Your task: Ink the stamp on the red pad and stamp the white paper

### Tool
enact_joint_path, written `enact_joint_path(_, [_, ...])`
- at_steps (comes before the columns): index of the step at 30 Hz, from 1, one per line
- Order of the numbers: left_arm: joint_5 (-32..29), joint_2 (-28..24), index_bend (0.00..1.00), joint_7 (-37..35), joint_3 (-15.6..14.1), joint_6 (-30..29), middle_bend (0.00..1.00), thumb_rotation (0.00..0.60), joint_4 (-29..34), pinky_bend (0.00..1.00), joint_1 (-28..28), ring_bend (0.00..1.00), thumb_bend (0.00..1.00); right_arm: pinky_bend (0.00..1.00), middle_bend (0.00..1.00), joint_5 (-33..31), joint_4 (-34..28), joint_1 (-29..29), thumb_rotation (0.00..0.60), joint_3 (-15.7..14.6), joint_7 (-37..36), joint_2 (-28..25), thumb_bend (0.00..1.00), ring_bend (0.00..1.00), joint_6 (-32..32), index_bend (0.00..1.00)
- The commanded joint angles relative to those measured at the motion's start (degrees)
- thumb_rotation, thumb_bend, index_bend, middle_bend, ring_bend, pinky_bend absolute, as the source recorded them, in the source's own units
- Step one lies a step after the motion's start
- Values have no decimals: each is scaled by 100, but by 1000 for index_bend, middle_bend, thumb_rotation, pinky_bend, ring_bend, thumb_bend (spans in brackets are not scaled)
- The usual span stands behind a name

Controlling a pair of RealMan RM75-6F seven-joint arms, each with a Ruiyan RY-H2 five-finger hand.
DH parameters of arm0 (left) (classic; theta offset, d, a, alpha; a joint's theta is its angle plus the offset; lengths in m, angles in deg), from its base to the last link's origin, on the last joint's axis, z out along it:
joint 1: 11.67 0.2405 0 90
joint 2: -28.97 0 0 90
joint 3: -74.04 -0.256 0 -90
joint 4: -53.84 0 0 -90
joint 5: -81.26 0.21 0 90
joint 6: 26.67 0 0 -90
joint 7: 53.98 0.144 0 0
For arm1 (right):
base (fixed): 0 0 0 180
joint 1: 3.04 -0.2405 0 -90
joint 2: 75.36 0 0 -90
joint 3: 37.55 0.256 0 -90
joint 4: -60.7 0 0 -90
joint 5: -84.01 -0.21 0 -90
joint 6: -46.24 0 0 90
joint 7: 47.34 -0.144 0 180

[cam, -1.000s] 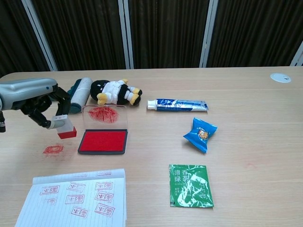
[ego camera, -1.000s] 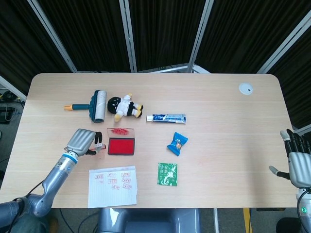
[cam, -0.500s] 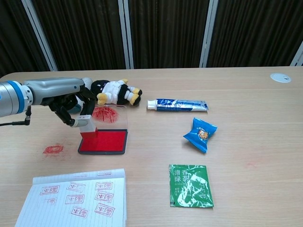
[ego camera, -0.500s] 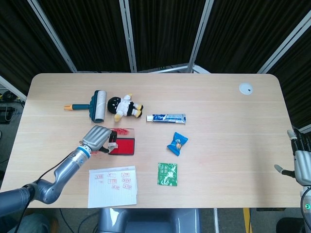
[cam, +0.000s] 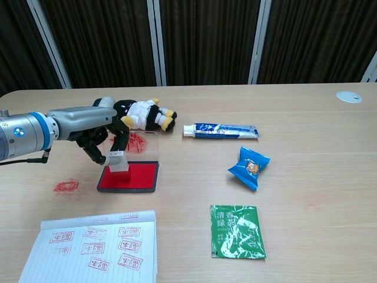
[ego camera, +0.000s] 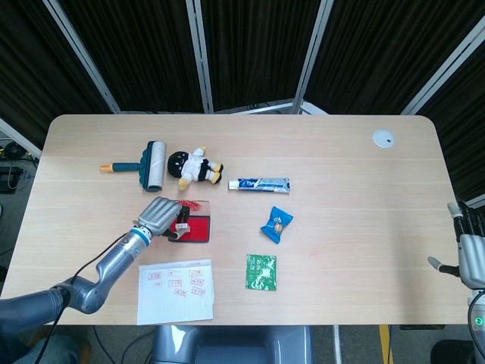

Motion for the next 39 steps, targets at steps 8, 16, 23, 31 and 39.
enact_joint_path(8, [-114,182,572,5,-43,35,558,600,-220,740,-72,799,490,0,0,-55,22,-17,600,7,-9,-5,0,0,62,0])
enact_joint_path(16, [-130,335,575,-43,-105,75,559,600,-433,740,-91,799,493,0,0,-92,38,-28,600,10,4,0,0,0,95,0])
enact_joint_path(23, [-129,470,580,-77,-161,98,563,600,-626,740,-93,799,493,0,0,-115,63,-38,600,13,13,10,0,0,118,0])
enact_joint_path(31, [-111,564,581,-108,-201,99,564,600,-761,741,-90,799,493,0,0,-137,87,-42,600,18,-1,14,0,0,135,0])
enact_joint_path(39, [-55,532,583,-186,-169,4,564,600,-705,740,-74,799,495,0,0,-140,93,-44,600,13,-9,20,0,0,143,0])
